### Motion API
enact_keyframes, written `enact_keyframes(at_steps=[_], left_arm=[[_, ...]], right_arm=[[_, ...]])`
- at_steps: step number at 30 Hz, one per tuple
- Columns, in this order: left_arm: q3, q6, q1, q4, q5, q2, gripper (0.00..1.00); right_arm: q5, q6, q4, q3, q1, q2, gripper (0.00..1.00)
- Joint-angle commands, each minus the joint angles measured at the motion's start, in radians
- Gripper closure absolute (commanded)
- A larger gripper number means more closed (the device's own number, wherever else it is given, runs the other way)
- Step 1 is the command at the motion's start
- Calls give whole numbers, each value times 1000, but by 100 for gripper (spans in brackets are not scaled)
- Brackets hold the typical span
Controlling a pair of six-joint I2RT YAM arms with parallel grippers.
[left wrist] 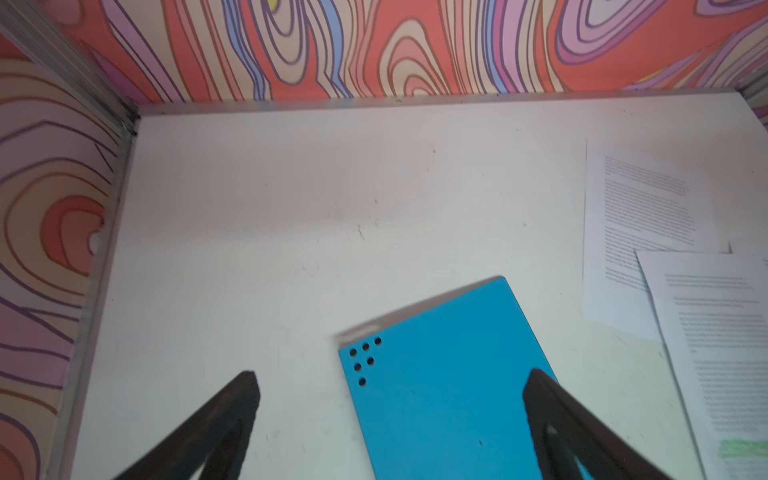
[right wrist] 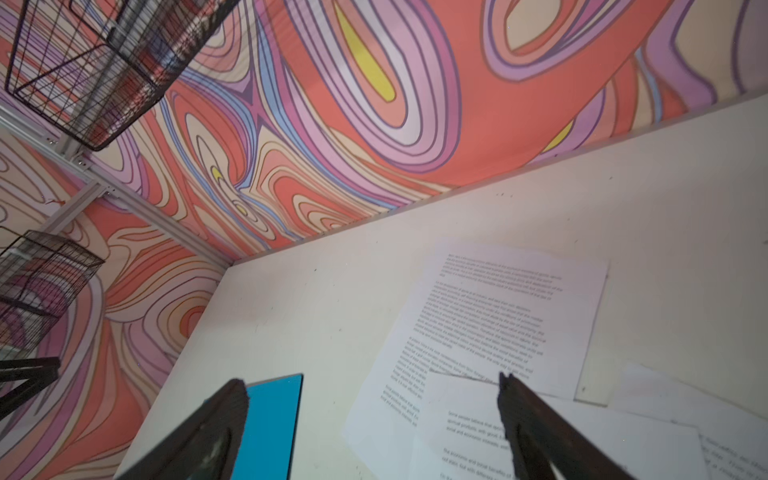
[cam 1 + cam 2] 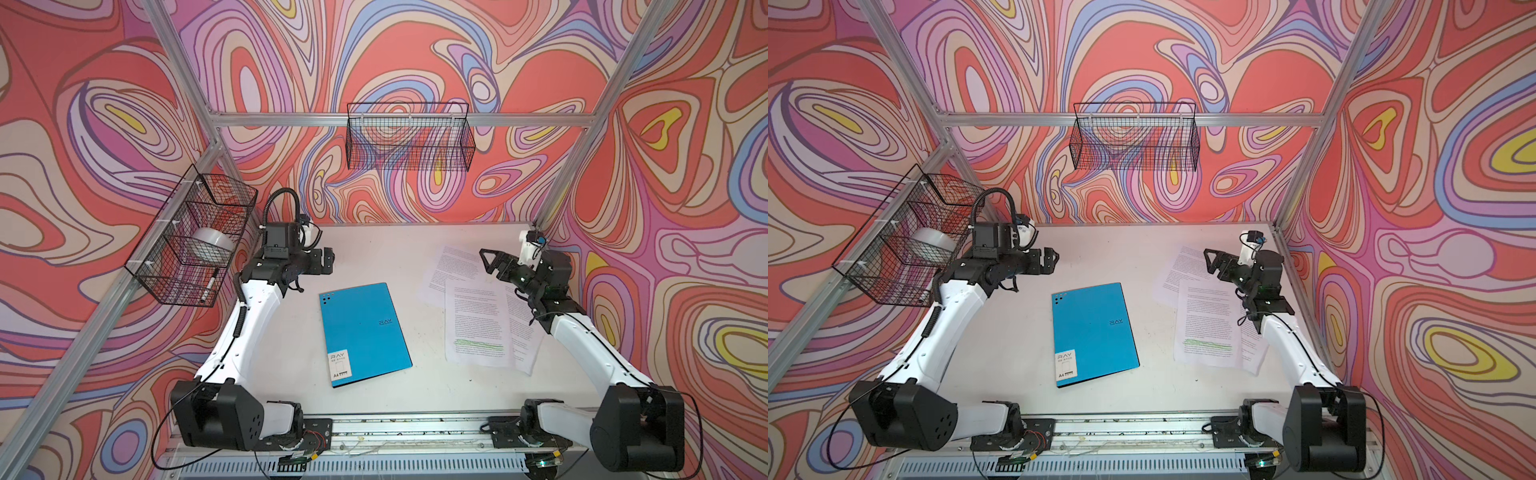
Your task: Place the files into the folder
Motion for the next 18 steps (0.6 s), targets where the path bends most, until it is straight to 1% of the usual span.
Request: enact_keyframes(at_steps=[1,2,5,6,7,9,14,16,18], left_arm=[[42,-105,-37,-323,27,10,0],[50,-122,-43,-339,37,13,0],[57,-152,-54,-365,117,36,0],[59,-147,-55,-365,145,45,0],[57,-143,-55,-362,143,54,0],[29,-152,-55,-331,104,54,0],[-101,-175,-55,-171,51,22,0],[-124,-161,-55,-120,29,29,0],[-133,-153,-55,-88,-20,43,0]], right_arm=[[-84,52,-213,46,17,23,1],[-65,46,-255,47,26,19,2],[-12,21,-363,43,75,-6,1],[16,9,-407,49,104,-13,2],[53,-7,-450,56,139,-21,1],[106,-24,-511,60,205,-36,1],[104,-25,-564,13,353,-99,1],[138,-33,-587,-5,449,-133,2],[179,-27,-603,-12,552,-150,2]])
